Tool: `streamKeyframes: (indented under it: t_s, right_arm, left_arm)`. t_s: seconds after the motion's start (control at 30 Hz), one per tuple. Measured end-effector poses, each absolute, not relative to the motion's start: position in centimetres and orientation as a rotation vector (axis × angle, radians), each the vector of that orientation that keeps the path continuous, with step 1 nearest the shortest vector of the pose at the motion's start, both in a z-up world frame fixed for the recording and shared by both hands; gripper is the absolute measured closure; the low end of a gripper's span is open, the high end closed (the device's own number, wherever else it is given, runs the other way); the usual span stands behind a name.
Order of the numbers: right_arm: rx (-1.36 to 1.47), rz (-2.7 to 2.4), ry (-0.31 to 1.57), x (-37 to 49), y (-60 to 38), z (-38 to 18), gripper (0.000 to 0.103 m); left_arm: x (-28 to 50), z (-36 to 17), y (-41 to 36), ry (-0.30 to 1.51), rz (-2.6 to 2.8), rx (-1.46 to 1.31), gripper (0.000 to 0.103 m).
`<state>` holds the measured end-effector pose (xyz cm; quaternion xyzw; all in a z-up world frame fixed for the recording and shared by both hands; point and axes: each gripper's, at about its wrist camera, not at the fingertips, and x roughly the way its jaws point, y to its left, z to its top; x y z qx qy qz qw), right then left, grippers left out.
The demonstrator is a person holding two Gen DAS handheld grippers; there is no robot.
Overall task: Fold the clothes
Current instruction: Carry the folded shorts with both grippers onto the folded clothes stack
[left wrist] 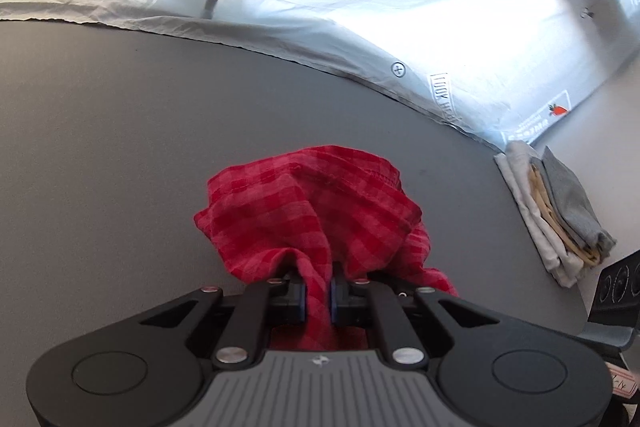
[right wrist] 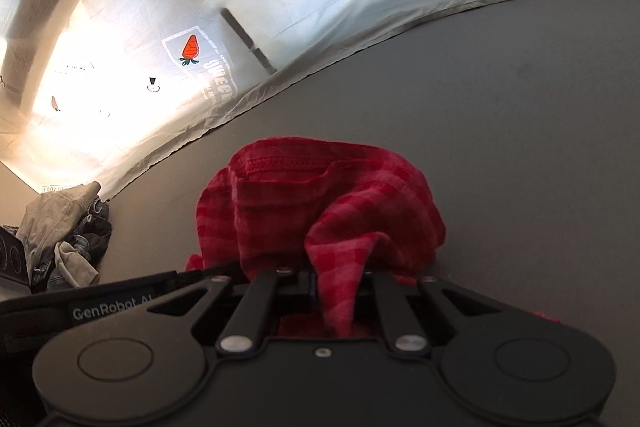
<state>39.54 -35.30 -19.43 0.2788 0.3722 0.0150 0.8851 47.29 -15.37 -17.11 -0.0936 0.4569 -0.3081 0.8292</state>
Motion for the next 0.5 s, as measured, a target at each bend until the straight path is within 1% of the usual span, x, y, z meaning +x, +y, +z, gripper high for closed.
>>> streamKeyframes:
  t_s: [0.13, 0.27, 0.5]
  right_arm:
    - [0.598, -0.023, 0.732, 34.8, -34.8, -17.7, 0.095]
    - [0.595, -0.088, 0.645, 30.5, -34.8, -15.4, 0.095]
    - [0.545, -0.198, 0.513, 23.7, -36.8, -11.9, 0.095]
  left_arm:
    - [43.3, -15.3, -14.3, 0.944, -0.709, -0.192, 0.092]
    - [40.0, -13.0, -14.2, 0.884, -0.775, -0.182, 0.092]
    - [36.3, -10.2, -17.3, 0.822, -0.885, -0.149, 0.092]
